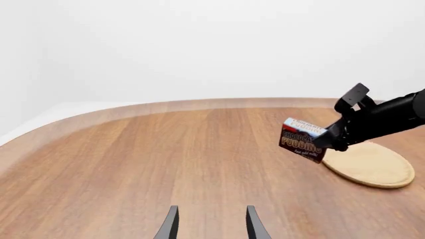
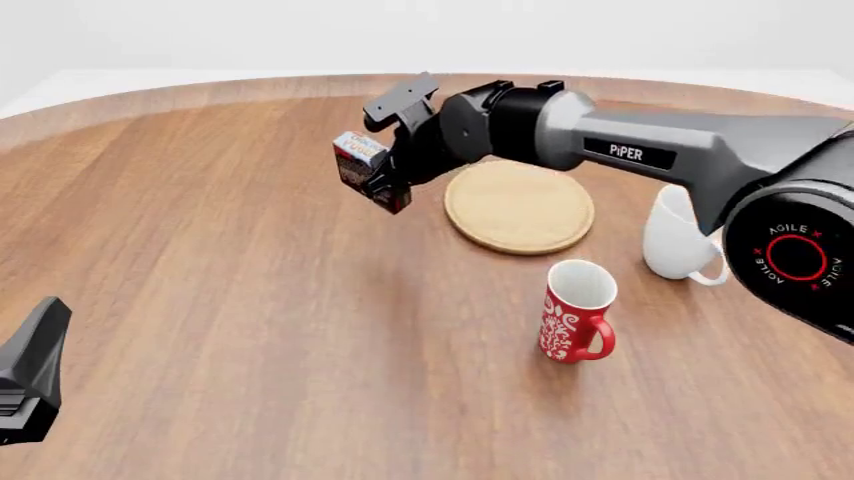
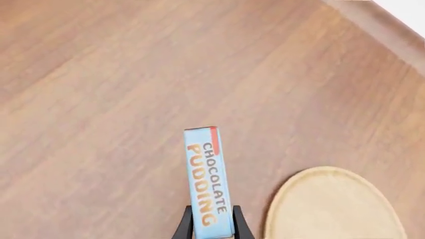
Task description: Put the chocolate pudding to the left of the plate.
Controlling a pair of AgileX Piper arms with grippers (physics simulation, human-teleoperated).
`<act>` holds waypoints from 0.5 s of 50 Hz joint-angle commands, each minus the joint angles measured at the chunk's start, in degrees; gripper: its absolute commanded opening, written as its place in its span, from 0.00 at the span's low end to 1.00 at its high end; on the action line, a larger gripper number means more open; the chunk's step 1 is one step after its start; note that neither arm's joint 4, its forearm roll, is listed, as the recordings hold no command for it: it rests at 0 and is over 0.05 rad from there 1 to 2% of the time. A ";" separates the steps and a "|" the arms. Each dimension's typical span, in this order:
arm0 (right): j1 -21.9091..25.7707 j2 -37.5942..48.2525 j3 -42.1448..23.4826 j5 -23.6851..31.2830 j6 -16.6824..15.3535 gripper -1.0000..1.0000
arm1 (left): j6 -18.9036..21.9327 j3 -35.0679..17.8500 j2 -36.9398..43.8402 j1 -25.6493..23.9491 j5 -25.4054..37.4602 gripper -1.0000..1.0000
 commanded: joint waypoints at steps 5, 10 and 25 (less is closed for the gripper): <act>-0.51 4.72 -8.73 6.52 1.97 0.00 | 0.00 0.00 0.00 0.00 0.00 1.00; -0.95 7.33 -12.75 9.17 1.64 0.00 | 0.00 0.00 0.00 0.00 0.00 1.00; -1.83 13.26 -22.04 14.47 1.22 0.00 | 0.00 0.00 0.00 0.00 0.00 1.00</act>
